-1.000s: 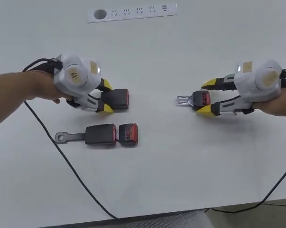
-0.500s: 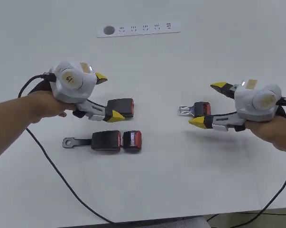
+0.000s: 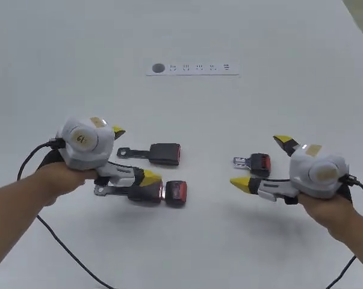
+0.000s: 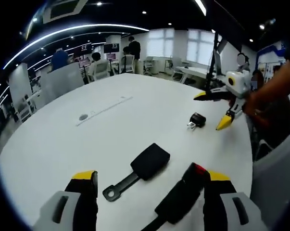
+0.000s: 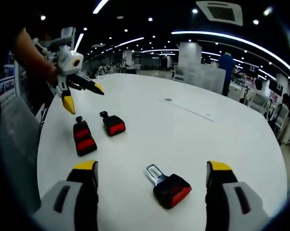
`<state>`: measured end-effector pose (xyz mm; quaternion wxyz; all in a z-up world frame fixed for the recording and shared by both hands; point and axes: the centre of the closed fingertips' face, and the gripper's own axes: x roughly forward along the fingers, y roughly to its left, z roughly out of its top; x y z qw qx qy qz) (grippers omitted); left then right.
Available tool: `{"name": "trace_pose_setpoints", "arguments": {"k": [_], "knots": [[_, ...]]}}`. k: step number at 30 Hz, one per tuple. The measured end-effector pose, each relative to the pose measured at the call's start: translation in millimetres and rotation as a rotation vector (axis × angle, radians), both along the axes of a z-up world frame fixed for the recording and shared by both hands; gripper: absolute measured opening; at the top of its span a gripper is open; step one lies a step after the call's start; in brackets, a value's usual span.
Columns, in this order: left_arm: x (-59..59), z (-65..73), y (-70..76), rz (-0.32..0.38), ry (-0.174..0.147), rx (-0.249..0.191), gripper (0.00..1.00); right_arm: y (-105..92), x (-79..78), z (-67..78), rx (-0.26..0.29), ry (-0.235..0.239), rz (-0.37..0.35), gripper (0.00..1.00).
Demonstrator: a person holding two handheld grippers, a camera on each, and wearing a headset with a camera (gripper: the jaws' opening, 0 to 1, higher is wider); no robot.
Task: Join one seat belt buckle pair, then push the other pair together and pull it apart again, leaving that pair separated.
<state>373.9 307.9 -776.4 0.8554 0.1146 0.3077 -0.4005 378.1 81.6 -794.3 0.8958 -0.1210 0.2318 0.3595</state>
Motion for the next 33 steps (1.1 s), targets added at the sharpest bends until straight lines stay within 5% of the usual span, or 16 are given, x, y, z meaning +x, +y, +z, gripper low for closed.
{"name": "trace_pose_setpoints", "arguments": {"k": [6, 16, 21, 33], "knots": [[-22.7, 18.1, 16.7, 0.054, -0.015, -0.044, 1.0, 14.9, -9.9, 13.2, 0.03, -0.022, -0.016, 0.99], [-51.2, 40.2, 36.7, 0.029, -0.057, -0.103, 1.0, 36.6, -38.8, 30.1, 0.01, -0.043, -0.013, 1.0], [-67.3, 44.9, 48.6, 0.0, -0.08, -0.111, 1.0, 42.4, -55.4, 36.2, -0.006, -0.051, -0.022, 1.0], [-103.4, 42.8, 84.4, -0.01, -0.076, -0.14, 1.0, 42.3, -94.6, 41.9, 0.002, -0.051, -0.065, 1.0]]}}
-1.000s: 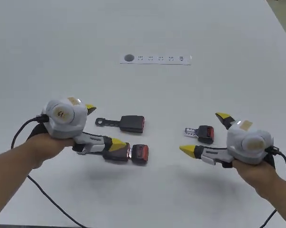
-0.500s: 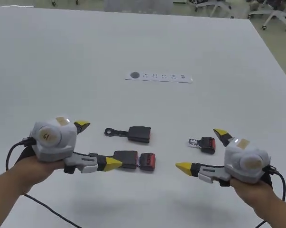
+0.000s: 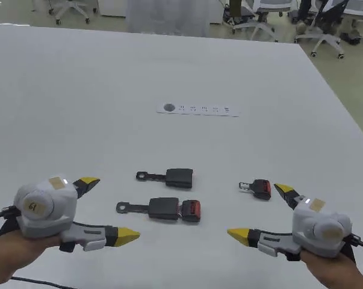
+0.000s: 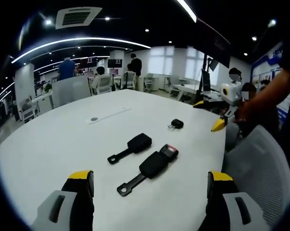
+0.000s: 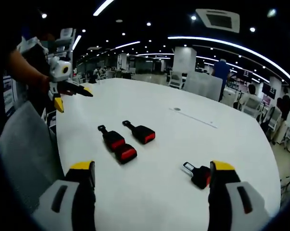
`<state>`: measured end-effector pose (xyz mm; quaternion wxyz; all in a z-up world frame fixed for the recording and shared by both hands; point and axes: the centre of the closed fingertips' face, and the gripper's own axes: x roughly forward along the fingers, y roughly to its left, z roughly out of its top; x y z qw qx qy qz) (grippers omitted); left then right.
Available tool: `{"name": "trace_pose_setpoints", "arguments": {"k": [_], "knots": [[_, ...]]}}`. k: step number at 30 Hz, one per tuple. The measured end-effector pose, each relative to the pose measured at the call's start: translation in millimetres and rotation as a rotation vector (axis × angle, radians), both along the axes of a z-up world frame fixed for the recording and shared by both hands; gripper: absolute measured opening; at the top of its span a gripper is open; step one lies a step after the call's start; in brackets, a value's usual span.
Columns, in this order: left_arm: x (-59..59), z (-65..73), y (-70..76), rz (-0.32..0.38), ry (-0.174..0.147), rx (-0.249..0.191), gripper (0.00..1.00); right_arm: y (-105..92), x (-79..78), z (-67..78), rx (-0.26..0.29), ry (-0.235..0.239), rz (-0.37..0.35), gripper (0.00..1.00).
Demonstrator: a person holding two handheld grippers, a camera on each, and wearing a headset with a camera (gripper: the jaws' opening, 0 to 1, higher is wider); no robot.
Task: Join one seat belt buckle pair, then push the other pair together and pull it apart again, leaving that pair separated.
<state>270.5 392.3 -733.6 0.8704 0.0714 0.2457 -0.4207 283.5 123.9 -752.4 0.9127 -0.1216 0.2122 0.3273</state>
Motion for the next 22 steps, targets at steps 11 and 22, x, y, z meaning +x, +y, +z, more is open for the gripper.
{"name": "trace_pose_setpoints", "arguments": {"k": [11, 22], "knots": [[-19.9, -9.4, 10.0, 0.023, 0.012, -0.004, 1.0, -5.5, -13.3, -2.9, 0.0, 0.013, -0.021, 1.0], [-14.8, -5.0, 4.4, 0.046, -0.003, -0.022, 1.0, -9.3, -10.8, -3.6, 0.005, 0.011, -0.02, 1.0]]}}
